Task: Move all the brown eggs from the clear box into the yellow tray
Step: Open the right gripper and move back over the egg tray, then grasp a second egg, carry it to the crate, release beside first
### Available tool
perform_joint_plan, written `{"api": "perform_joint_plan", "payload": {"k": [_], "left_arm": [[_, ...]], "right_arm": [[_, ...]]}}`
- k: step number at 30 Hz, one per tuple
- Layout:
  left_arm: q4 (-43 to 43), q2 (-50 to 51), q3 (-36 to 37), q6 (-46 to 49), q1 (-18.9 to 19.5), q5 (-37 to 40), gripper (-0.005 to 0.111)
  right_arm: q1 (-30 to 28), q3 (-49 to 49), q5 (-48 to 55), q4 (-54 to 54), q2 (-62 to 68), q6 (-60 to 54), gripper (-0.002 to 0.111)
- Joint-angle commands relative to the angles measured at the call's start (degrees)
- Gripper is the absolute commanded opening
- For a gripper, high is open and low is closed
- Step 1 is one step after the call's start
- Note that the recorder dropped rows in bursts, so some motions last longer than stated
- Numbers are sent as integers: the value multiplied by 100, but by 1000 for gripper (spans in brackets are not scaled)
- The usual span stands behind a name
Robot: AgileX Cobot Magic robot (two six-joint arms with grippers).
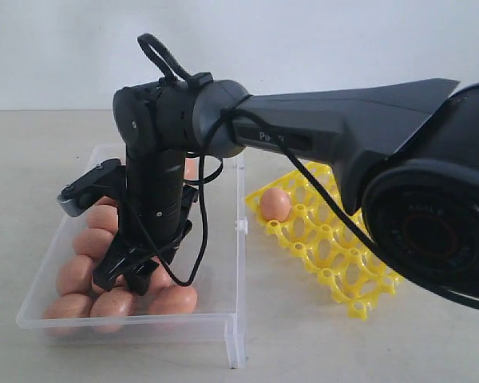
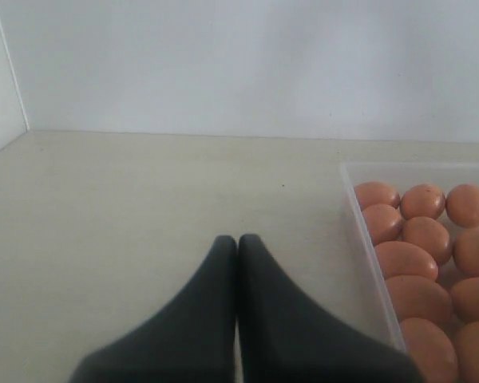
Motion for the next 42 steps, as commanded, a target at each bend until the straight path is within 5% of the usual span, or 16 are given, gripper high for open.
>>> {"api": "perform_joint_plan", "payload": {"k": [1, 2, 3, 14, 17, 23, 27, 33, 35, 38, 39, 42], "left_arm": [[-31, -17, -24, 3, -19, -8, -4], [-31, -17, -24, 3, -19, -8, -4], [-31, -17, -24, 3, -19, -8, -4], [-31, -17, -24, 3, -19, -8, -4], [-31, -17, -24, 3, -19, -8, -4], [-31, -17, -24, 3, -19, -8, -4], [-31, -17, -24, 3, -19, -8, -4], [-31, -17, -24, 3, -19, -8, -4], [-31, -17, -24, 3, -19, -8, -4], [-31, -17, -24, 3, -19, -8, -4], [-31, -17, -24, 3, -19, -8, -4], [-31, -17, -24, 3, -19, -8, -4]], "right_arm": [[-17, -29, -236, -148, 23, 111, 21], [-17, -29, -236, -222, 23, 111, 5], [-17, -29, -236, -340, 9, 139, 1], [-27, -17, -534, -1023, -1141, 1299, 0], [-17, 660, -1899, -776, -1821, 1565, 0], [-308, 4186, -6158, -1693, -3855, 2627, 0], [-1143, 6157, -8384, -1104, -4748, 2666, 0], [-2594, 7031, -9640, -40, -4744, 2666, 0], [-3014, 6932, -9473, -833, -4622, 2849, 0], [-3562, 6502, -9088, -3997, -4315, 4862, 0], [-3783, 6324, -9381, -6082, -4132, 6269, 0], [-4306, 5505, -11648, -9690, -3490, 8844, 0]]}}
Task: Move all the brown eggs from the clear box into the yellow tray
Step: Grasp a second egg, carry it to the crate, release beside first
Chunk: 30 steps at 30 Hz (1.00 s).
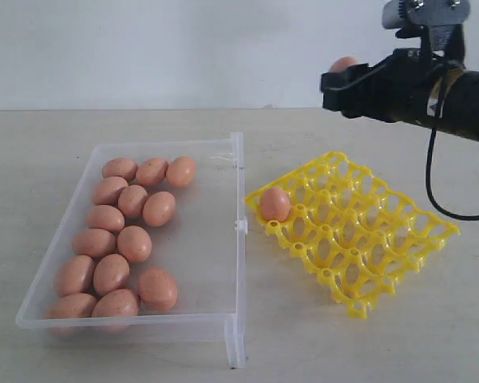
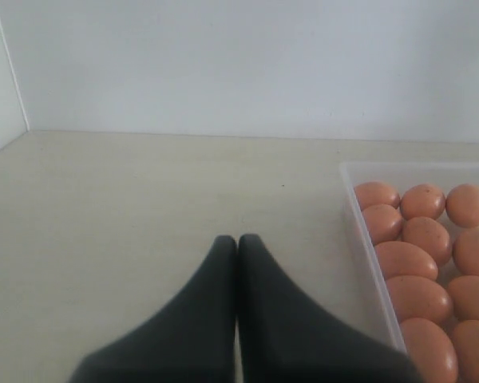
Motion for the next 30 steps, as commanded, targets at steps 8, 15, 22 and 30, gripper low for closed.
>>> {"api": "perform_joint_plan", "payload": {"k": [8, 15, 22, 30], "left_arm": [[-31, -17, -24, 3, -19, -8, -4], [-31, -17, -24, 3, -19, -8, -4], [-31, -17, -24, 3, -19, -8, -4], [-31, -17, -24, 3, -19, -8, -4]], "right_arm": [[-831, -1717, -3162, -5458, 1895, 3760, 0], [-831, -1717, -2400, -5577, 2186, 3273, 0], [-788, -1717, -1978, -5436, 2285, 2207, 0], [-572, -1717, -1362, -4994, 2285, 1680, 0]]}}
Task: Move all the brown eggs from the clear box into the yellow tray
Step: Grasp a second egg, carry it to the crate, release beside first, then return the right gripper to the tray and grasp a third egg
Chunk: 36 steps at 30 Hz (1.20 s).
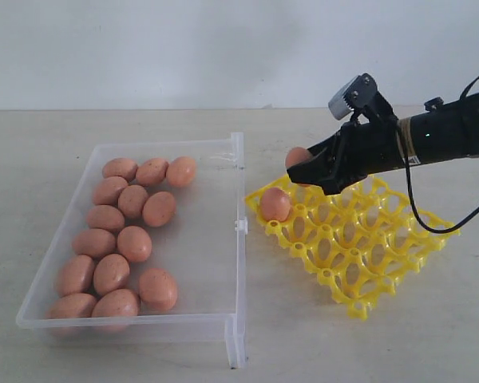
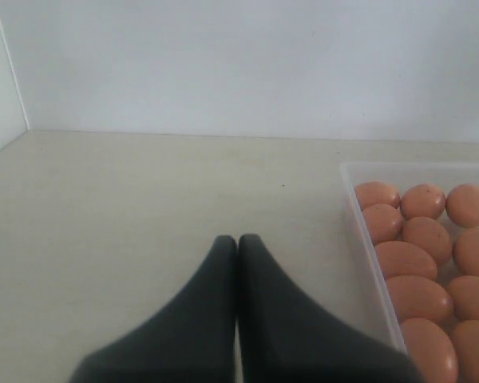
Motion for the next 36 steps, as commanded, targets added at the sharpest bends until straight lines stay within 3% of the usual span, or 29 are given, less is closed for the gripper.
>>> {"api": "perform_joint_plan", "payload": {"k": [1, 11, 14, 17, 22, 30, 36], "left_arm": [[-31, -17, -24, 3, -19, -8, -4], [-31, -17, -24, 3, -19, -8, -4], [-31, -17, -24, 3, -19, -8, -4], [-31, -17, -24, 3, -19, -8, -4], [-31, -17, -24, 3, -19, -8, -4], [-31, -17, -24, 3, -19, -8, -4], [-31, -17, -24, 3, -19, -8, -4]], "right_arm": [[109, -36, 254, 204, 19, -226, 0], [119, -36, 248, 177, 99, -14, 2], [119, -36, 248, 108, 99, 94, 25], [119, -36, 259, 108, 99, 119, 41], [119, -36, 259, 119, 99, 119, 56], [119, -36, 165, 274, 99, 176, 56], [280, -36, -1247, 1667, -983, 391, 50]]}}
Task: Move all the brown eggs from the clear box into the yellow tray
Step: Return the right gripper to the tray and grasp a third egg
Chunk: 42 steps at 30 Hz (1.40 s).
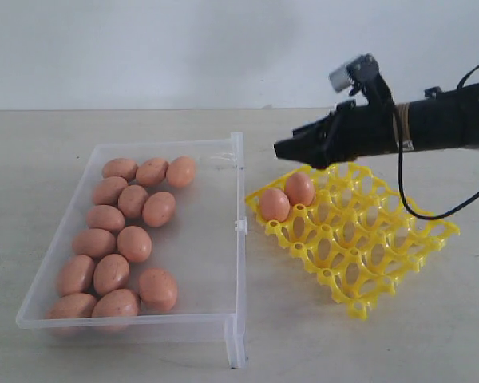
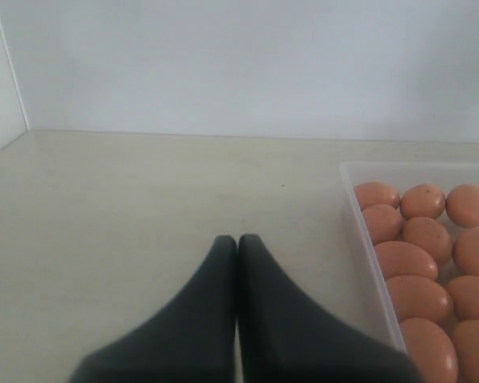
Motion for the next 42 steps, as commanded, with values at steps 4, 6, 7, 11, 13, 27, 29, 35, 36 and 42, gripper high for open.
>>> {"api": "perform_joint_plan", "payload": {"k": [4, 6, 7, 11, 13, 27, 29, 35, 36, 42], "left_arm": [[-31, -17, -24, 3, -19, -8, -4], [-31, -17, -24, 3, -19, -8, -4], [-31, -17, -24, 3, -19, -8, -4], [-31, -17, -24, 3, -19, -8, -4], [-31, -17, -24, 3, -19, -8, -4], [-31, -17, -24, 3, -19, -8, -4], [-31, -17, -24, 3, -19, -8, -4], [-31, -17, -24, 3, -19, -8, -4], [-31, -17, -24, 3, -19, -8, -4], [-31, -17, -24, 3, -19, -8, -4]], "right_arm": [[1144, -225, -494, 1379, -1538, 5, 20], [1749, -418, 155, 1088, -1718, -7, 4], [2107, -534, 643, 845, -1733, -7, 0], [3455, -810, 3238, -236, -1586, -21, 0], [3993, -854, 4899, -597, -1372, 42, 0], [3997, -3215, 11546, 9900, -298, -8169, 0], [3997, -3384, 11636, 9838, -98, -8169, 1], [3997, -3394, 11707, 9897, 486, -7941, 40], [3997, -3394, 11707, 9897, 580, -7880, 50], [3997, -3394, 11471, 9887, 1042, -7460, 66]]}}
